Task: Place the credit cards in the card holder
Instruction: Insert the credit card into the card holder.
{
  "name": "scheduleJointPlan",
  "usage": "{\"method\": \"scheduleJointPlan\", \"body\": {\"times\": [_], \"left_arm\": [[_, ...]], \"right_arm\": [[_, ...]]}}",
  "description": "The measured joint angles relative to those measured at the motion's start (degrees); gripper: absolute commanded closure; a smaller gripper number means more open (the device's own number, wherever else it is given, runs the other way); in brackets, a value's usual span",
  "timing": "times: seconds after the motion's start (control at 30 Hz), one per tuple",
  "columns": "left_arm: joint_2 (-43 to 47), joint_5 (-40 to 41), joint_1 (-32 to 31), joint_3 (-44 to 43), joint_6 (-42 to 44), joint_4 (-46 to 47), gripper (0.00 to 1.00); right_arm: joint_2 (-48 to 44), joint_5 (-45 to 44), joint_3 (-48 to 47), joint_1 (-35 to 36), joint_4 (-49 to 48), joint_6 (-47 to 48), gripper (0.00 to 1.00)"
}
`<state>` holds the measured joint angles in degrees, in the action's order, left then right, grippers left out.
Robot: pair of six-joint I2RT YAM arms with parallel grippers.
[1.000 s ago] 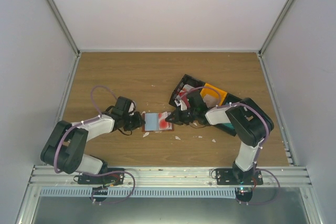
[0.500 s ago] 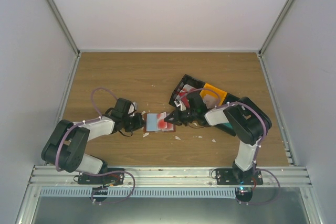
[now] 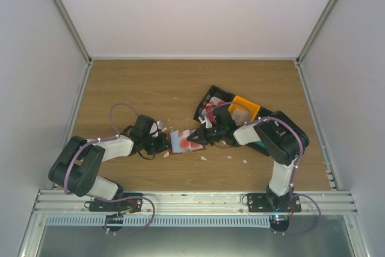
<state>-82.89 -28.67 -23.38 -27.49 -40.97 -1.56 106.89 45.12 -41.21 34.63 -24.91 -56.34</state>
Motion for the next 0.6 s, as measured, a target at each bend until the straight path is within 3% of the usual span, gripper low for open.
{"method": "scheduleJointPlan", "body": {"times": [0.6], "left_arm": [[-0.37, -0.90, -0.28, 0.09, -0.24, 0.42, 0.99]], "right_arm": [[2.73, 1.27, -2.38, 1.46, 2.16, 2.91, 1.00]]}}
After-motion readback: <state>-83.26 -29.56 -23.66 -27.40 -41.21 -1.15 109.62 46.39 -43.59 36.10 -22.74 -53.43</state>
